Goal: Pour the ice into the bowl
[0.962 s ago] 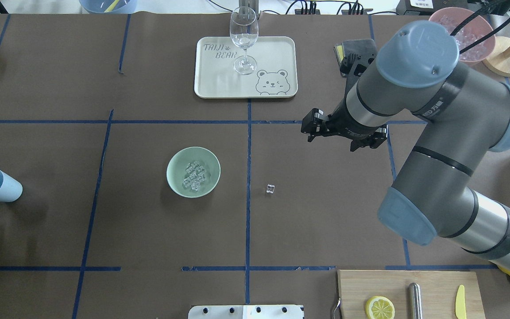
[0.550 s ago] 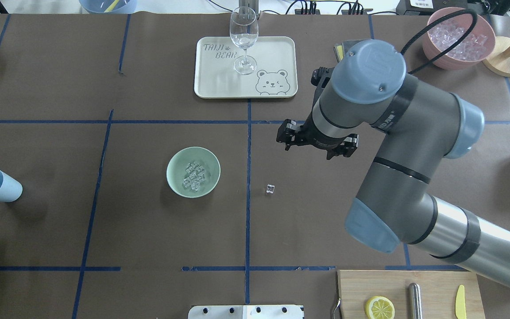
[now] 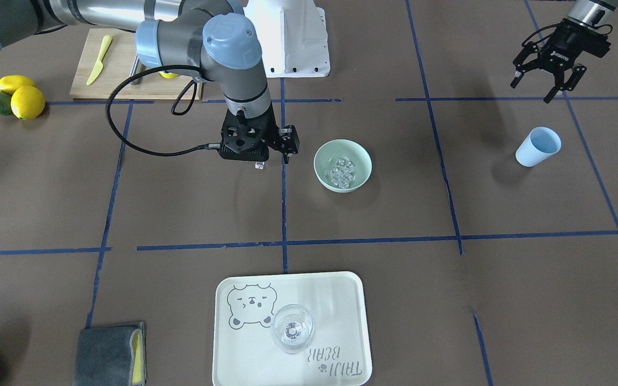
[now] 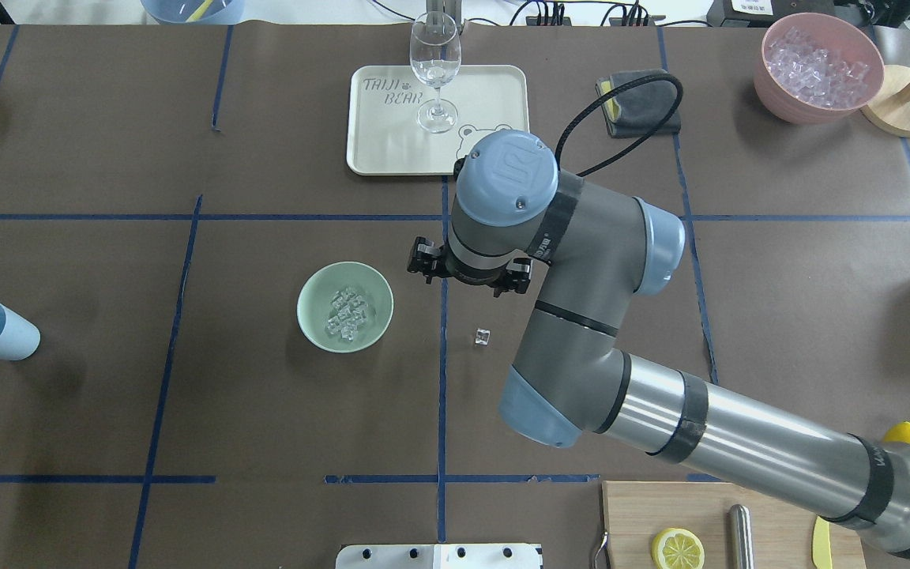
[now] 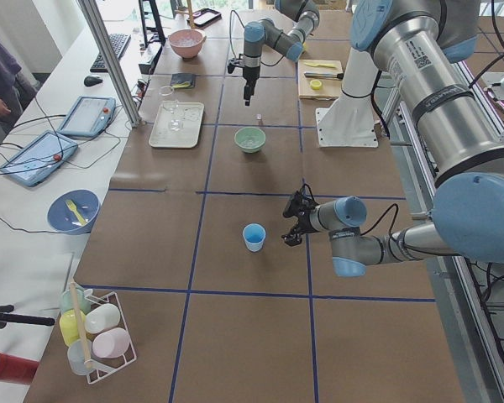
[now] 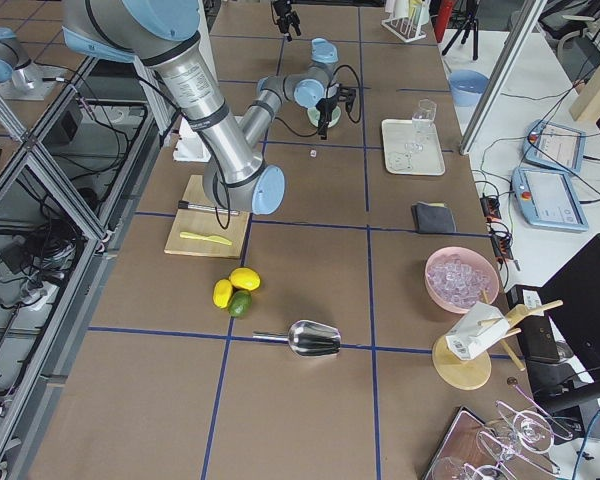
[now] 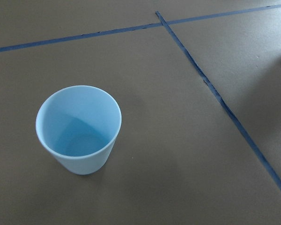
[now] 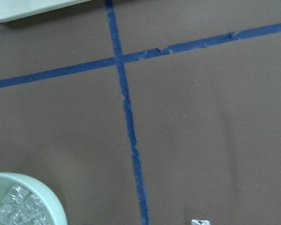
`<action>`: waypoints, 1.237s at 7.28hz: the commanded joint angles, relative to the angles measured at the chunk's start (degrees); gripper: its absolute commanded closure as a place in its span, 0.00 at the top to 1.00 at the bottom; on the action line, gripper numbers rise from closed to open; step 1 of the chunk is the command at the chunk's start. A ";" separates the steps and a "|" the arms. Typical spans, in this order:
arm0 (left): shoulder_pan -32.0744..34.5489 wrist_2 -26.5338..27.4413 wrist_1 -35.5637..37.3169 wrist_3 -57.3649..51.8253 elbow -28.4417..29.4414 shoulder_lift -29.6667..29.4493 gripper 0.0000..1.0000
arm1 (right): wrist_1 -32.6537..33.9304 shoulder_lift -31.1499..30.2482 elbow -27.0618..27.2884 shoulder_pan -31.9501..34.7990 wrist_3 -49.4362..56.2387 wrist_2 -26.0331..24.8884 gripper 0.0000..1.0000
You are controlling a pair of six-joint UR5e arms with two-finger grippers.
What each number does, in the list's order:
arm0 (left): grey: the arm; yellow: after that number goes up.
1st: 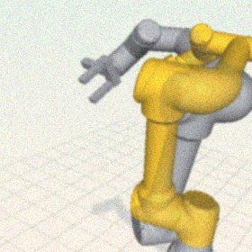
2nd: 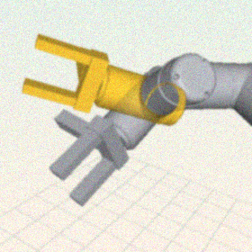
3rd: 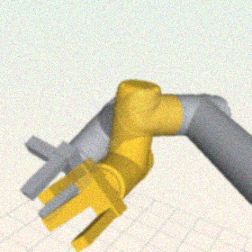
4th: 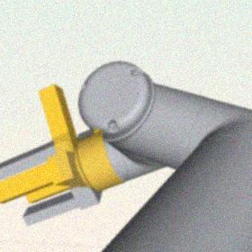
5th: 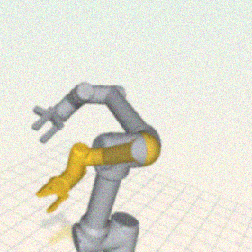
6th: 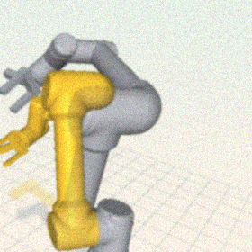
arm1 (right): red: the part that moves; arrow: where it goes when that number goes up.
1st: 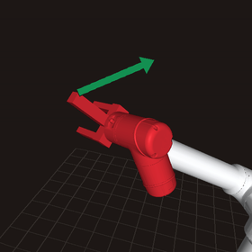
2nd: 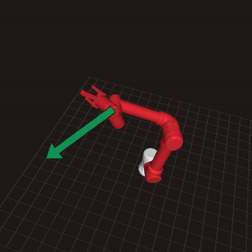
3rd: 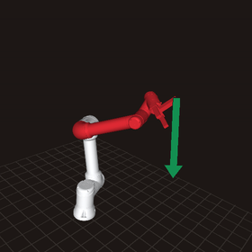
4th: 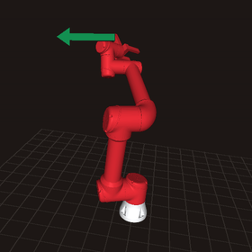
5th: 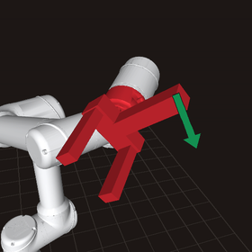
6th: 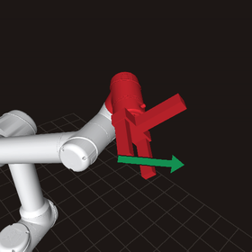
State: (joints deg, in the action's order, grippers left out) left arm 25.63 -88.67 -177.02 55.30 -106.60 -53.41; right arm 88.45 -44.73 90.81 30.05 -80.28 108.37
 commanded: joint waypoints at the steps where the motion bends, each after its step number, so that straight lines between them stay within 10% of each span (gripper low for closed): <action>1: 5.39 -7.90 15.40 -0.28 -7.97 -1.34 1.00 | -4.31 4.20 -6.76 -1.38 -0.66 -0.09 1.00; 5: 13.20 -23.47 21.10 -2.20 -9.68 -3.19 1.00 | -8.90 8.61 -15.04 -4.81 -1.11 -1.93 0.99; 6: 14.96 -24.52 21.10 -4.22 -9.76 -3.19 1.00 | -9.00 8.60 -15.23 -5.08 -1.02 -1.93 0.81; 8: 19.96 -27.87 21.36 -8.95 -9.41 -3.11 1.00 | -9.00 8.43 -15.23 -5.96 1.51 -2.98 0.00; 9: 22.25 -27.96 24.67 -12.20 -9.85 -3.45 1.00 | -9.00 8.43 -15.31 -6.05 3.97 -2.99 0.00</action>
State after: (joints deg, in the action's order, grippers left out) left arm 45.03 -116.03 -154.96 46.93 -116.25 -56.61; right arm 79.48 -36.26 75.60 24.29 -78.91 105.70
